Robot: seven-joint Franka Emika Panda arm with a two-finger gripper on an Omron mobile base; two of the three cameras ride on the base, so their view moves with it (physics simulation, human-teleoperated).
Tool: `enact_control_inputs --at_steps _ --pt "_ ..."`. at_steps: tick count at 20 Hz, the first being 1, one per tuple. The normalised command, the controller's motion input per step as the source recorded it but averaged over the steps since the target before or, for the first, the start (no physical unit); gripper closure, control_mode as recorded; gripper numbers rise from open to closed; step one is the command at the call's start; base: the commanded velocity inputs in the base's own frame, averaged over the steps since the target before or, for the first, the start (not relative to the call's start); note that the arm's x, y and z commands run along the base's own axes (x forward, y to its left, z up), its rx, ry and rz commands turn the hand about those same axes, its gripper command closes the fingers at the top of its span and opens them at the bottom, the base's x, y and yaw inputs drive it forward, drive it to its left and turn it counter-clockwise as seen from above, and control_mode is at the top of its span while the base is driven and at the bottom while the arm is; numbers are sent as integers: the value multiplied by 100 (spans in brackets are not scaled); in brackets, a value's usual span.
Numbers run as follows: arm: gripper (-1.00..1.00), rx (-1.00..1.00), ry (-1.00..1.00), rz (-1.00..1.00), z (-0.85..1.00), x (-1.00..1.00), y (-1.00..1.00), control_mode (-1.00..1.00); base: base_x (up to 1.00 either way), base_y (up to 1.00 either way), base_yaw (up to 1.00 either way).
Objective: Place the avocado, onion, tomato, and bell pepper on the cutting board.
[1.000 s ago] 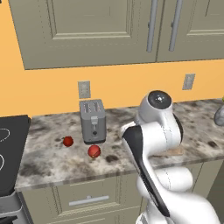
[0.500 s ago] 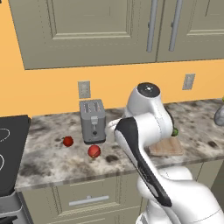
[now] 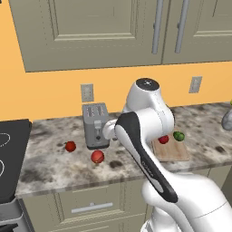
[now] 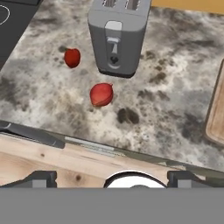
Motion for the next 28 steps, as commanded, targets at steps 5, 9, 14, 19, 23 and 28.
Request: enact_control_inputs --at_steps 5,9,14,19,23,28 --pt "-100 9 0 0 -30 6 2 -100 0 0 0" --pt "-100 2 0 0 -48 18 14 -100 0 0 0" --pt "-100 0 0 0 -23 32 13 -100 0 0 0" --pt "-100 0 2 0 -24 43 25 -100 0 0 0" --pt "-100 0 2 0 -29 40 34 -100 0 0 0" --pt "-100 -1 0 -1 -25 16 16 -100 0 0 0"
